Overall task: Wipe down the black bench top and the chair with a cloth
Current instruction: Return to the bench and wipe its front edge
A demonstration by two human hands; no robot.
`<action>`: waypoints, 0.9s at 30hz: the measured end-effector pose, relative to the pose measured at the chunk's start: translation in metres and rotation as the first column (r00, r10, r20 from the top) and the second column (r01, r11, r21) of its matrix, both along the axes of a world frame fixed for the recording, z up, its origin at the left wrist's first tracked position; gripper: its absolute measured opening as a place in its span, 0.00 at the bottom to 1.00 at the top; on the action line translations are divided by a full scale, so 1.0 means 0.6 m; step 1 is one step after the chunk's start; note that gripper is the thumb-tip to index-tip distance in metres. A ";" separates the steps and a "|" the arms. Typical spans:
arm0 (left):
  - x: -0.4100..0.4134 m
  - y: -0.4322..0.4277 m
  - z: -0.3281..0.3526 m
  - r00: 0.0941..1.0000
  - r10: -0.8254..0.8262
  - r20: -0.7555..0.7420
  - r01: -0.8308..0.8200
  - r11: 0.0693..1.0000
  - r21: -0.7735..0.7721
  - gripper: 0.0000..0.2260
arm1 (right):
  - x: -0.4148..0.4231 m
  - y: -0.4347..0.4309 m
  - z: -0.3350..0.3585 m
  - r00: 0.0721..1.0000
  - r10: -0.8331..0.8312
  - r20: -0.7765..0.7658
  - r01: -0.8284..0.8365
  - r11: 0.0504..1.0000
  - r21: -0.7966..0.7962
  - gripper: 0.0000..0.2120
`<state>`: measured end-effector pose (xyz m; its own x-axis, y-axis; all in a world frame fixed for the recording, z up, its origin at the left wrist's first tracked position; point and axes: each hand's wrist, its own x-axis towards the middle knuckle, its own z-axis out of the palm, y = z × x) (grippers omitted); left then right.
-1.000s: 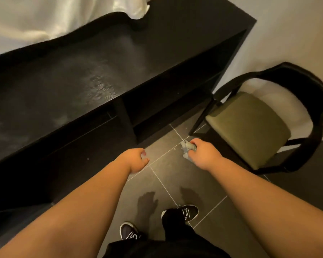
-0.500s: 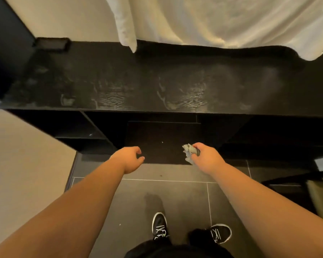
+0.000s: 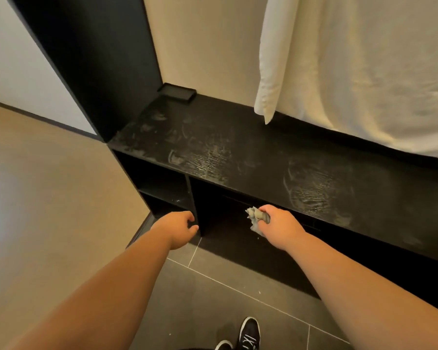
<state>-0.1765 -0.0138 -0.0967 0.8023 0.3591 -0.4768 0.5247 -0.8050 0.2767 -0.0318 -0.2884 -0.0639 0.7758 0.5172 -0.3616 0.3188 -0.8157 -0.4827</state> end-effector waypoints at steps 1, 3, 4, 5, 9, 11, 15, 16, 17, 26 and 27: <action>0.005 0.007 0.007 1.000 0.007 0.003 -0.007 1.000 0.003 0.19 | 0.011 0.015 0.005 1.000 0.015 0.008 -0.015 1.000 0.007 0.13; 0.019 0.020 0.023 1.000 0.022 0.015 -0.022 1.000 0.012 0.19 | 0.034 0.045 0.014 0.998 0.052 0.020 -0.053 0.998 0.027 0.12; 0.026 0.027 0.032 0.999 0.032 0.025 -0.033 0.999 0.018 0.19 | 0.045 0.061 0.019 0.997 0.075 0.022 -0.076 0.996 0.040 0.11; 0.034 0.034 0.040 0.999 0.045 0.031 -0.045 0.999 0.028 0.19 | 0.056 0.076 0.024 0.995 0.100 0.022 -0.101 0.994 0.052 0.11; 0.068 0.069 0.071 0.993 0.094 0.072 -0.097 0.994 0.047 0.19 | 0.100 0.133 0.046 0.982 0.186 0.028 -0.187 0.979 0.084 0.10; 0.085 0.088 0.082 0.991 0.097 0.092 -0.104 0.992 0.070 0.19 | 0.121 0.162 0.055 0.976 0.213 0.044 -0.216 0.972 0.089 0.11; 0.114 0.129 0.103 0.989 0.066 0.135 -0.079 0.992 0.096 0.21 | 0.155 0.225 0.071 0.972 0.222 0.078 -0.229 0.969 0.095 0.14; 0.121 0.147 0.106 0.988 0.062 0.144 -0.077 0.991 0.105 0.21 | 0.163 0.247 0.074 0.970 0.227 0.084 -0.234 0.968 0.092 0.14; 0.127 0.168 0.109 0.986 0.059 0.154 -0.078 0.990 0.114 0.21 | 0.170 0.271 0.075 0.968 0.235 0.088 -0.242 0.966 0.087 0.14; 0.180 0.421 0.125 0.986 0.052 0.161 -0.069 0.993 0.100 0.20 | 0.213 0.539 0.083 0.975 0.189 0.115 -0.200 0.975 0.098 0.13; 0.185 0.454 0.131 0.986 0.041 0.162 -0.060 0.992 0.109 0.20 | 0.214 0.569 0.084 0.979 0.173 0.111 -0.184 0.977 0.103 0.13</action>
